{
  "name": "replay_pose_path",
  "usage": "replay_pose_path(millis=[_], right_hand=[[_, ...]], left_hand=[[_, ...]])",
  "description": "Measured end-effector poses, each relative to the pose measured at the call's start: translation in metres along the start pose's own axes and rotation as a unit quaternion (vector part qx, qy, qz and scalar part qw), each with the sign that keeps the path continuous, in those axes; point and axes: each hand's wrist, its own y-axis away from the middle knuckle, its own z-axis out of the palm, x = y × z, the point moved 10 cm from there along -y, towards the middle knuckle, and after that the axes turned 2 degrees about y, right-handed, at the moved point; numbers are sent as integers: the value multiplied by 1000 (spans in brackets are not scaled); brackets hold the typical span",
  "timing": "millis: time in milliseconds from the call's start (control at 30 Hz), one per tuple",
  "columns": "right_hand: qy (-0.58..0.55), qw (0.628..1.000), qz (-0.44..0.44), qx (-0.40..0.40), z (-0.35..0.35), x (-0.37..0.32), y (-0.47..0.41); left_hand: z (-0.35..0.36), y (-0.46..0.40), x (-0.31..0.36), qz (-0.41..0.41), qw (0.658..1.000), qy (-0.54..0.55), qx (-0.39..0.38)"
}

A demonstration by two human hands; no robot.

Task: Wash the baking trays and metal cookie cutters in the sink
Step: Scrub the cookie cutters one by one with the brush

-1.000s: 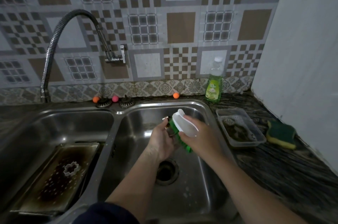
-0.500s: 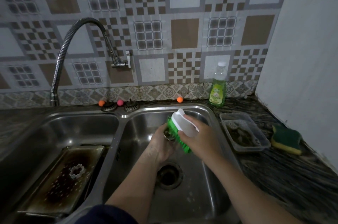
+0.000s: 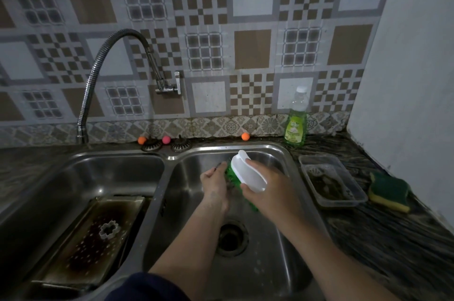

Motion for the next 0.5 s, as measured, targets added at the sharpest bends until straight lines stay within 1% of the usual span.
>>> replay_pose_path(millis=[100, 167, 267, 400, 500], right_hand=[[-19, 1000, 21, 13, 0, -3, -11], [-35, 999, 26, 18, 2, -7, -13], [-56, 998, 28, -11, 16, -19, -8], [-90, 994, 56, 3, 26, -27, -24], [-66, 997, 40, -25, 48, -48, -22]], left_hand=[[3, 9, 0, 37, 999, -15, 1], [-2, 11, 8, 60, 998, -8, 18], [-20, 5, 32, 109, 992, -2, 63], [-26, 8, 44, 135, 990, -16, 42], [-52, 2, 59, 162, 983, -22, 85]])
